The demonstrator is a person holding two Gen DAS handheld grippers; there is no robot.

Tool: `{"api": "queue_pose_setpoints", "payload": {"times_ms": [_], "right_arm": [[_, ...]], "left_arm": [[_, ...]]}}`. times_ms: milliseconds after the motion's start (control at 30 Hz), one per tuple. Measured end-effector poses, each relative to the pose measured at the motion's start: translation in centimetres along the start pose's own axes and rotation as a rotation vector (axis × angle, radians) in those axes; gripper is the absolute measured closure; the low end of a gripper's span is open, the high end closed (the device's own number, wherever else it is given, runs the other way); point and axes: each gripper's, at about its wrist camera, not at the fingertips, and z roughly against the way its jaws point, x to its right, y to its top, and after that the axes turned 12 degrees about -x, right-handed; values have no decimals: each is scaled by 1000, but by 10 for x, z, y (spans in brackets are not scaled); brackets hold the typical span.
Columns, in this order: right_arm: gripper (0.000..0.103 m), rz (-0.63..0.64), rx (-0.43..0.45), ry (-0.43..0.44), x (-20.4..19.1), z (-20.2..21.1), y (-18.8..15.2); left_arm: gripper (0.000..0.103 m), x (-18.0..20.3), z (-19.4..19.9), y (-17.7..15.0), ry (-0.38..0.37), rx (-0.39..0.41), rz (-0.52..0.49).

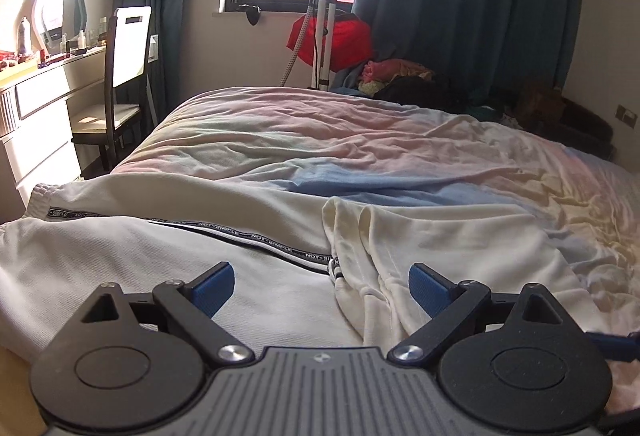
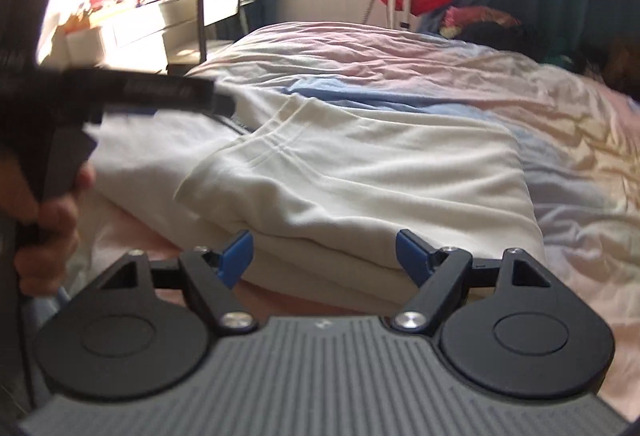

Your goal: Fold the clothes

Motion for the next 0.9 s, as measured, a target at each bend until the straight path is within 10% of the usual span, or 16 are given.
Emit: {"api": "queue_pose_setpoints", "payload": {"times_ms": [200,533,767,900], "right_arm": [[32,-203,70,-76,44,-6,16],[34,-180,-114,-203,48,-62,11],[34,-202,-104,-185,51,-56,8],[34,-196,-106,-189,50,-56,8]], "left_arm": [[8,20,-27,-10,37,-102,-104],[1,12,-53,-7,19,-195,-94],[1,-45,-20,25,-17,-142,84],[1,-128,-20,49,-15,-217,352]]}}
